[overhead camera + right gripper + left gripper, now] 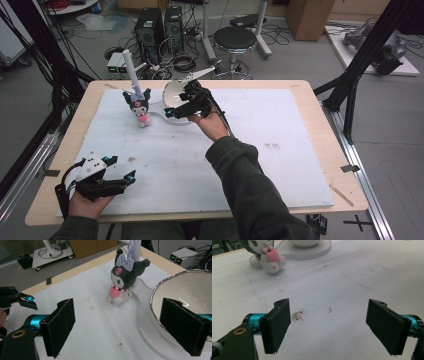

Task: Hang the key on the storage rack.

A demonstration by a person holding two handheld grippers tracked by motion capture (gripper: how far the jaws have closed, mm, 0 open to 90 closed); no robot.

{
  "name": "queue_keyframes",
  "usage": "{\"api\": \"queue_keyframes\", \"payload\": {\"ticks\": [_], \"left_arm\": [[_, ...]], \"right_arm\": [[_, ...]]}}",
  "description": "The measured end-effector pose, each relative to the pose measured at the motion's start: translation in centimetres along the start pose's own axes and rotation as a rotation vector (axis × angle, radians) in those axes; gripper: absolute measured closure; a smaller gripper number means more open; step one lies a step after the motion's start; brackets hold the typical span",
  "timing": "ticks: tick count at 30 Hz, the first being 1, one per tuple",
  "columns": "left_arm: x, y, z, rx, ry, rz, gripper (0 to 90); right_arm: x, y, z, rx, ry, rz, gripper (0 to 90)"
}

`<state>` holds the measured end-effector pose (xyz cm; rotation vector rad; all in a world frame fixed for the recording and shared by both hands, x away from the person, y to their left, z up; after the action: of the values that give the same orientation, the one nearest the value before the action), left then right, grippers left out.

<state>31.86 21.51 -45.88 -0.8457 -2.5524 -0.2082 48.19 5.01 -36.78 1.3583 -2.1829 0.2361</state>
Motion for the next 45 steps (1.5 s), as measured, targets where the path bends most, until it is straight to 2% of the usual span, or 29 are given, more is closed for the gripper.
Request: {"api": "queue_keyframes", "payload": {"ticks": [24,30,31,45], "left_arm": [[-0.2,-0.2,0.0,-0.006,0.007,0.006,20.0],[-0.2,-0.2,0.0,-0.007,0.005,0.004,20.0],[-0.3,-0.2,0.0,-0.005,0.006,0.004,20.0],[-0.2,-0.3,0.0,-0.006,0.008,0.004,20.0]], "right_arm": [[3.1,-1.0,2.3,-0.012,-0.015,0.020,11.7],[3.6,-1.2,3.2,-0.015,-0.009,0.028,11.7],[3.7,-1.2,3.4,-0.028,-0.002,0.029,11.7],[5.0,-1.7,4.8,-0.023,-0.004,0.046,11.7]]}}
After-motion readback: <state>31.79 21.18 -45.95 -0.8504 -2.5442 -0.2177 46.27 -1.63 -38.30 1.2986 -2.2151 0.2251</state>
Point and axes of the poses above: each handheld gripper's, and its own axes: x roughly backward along the jaws, z roughly out of its underside, y roughly to its left, the point moved 10 cm from there along -x, roughly forward along the jaws, and after that the axes turned 3 degrees about z, right-handed, at the moved point
